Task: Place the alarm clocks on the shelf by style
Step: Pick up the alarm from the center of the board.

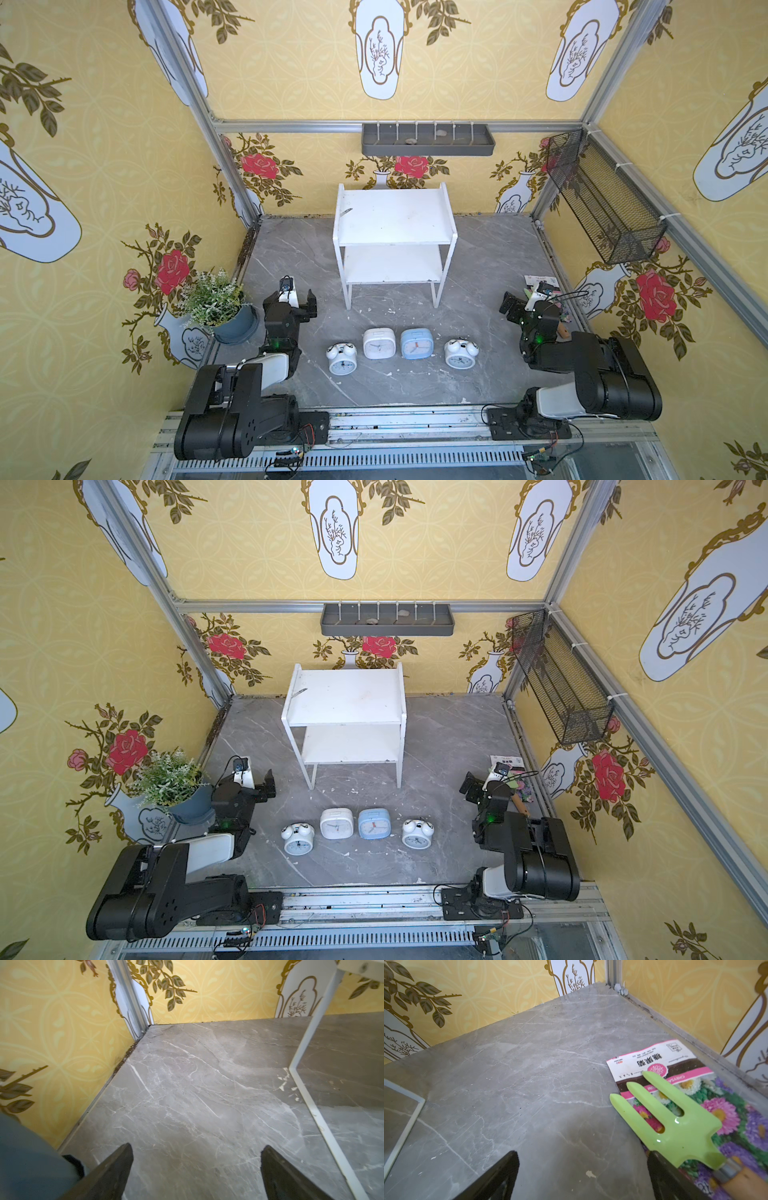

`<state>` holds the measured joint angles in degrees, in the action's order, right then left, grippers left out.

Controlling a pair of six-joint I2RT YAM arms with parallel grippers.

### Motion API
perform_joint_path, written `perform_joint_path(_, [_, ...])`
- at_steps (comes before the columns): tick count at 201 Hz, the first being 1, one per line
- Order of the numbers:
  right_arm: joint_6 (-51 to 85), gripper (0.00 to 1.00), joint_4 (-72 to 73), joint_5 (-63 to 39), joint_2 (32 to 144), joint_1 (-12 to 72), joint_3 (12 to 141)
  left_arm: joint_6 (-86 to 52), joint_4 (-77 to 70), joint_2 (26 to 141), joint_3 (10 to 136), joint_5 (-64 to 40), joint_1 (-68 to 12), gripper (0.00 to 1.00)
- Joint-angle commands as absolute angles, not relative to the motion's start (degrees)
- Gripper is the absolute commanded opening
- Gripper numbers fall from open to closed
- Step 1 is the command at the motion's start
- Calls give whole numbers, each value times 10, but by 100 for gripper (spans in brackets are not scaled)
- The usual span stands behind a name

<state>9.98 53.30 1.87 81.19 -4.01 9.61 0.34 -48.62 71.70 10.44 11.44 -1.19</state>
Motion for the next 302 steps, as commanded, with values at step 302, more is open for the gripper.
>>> perform_joint_path(302, [32, 79, -311, -124, 964, 622, 736, -565, 382, 370, 341, 200, -328, 80])
